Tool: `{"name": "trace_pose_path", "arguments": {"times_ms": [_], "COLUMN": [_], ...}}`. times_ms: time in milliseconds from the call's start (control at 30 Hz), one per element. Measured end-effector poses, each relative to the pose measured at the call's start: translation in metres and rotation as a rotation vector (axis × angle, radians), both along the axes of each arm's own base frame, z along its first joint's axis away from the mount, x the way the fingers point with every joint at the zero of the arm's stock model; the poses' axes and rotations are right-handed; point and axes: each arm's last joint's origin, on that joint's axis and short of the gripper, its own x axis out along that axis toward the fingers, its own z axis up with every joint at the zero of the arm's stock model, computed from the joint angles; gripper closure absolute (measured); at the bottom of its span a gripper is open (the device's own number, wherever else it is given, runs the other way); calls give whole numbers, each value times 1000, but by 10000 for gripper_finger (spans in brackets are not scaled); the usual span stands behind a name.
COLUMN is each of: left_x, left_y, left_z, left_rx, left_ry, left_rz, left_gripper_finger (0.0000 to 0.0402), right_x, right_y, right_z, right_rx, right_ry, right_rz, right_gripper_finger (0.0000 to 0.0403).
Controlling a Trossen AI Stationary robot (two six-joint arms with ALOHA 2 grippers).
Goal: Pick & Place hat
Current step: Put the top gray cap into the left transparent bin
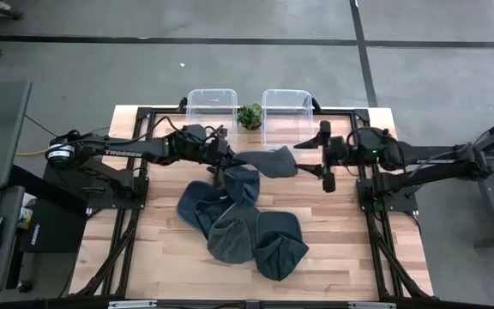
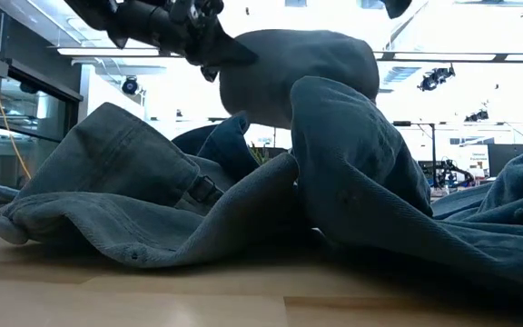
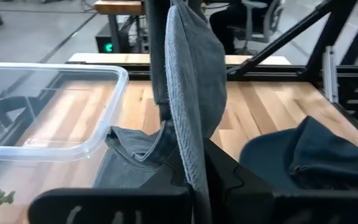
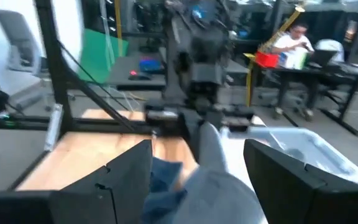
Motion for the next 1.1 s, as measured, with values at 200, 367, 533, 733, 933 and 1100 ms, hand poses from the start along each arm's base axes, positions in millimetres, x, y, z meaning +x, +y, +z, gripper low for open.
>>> {"name": "trace_pose_path", "arguments": {"times_ms": [200,367,533,733,933,1100], "left_x": [4,5,1,0,-2,-2], "left_y": [-14,-32,-51,-71,-76,-76], "left_z": [27,53,69,81,79,79], "left_rx": [58,153,274,272,248,228], "left_ry": [37,123,166,134,154,151], "left_rz": [82,226,368,297,283,287], "left_gripper_finger": [397,398,398,398,398,398], "right_x": [-15,-20,-20,-21,-21,-21], "right_y": [0,1,1,1,0,0], "right_z": [0,-5,-10,-11,-11,-11], "right_rx": [4,9,10,15,4,-3], "right_ry": [46,100,150,164,163,164], "right_rz": [-11,-11,-1,-2,-20,-26], "right_gripper_finger": [154,154,153,153,153,153]}}
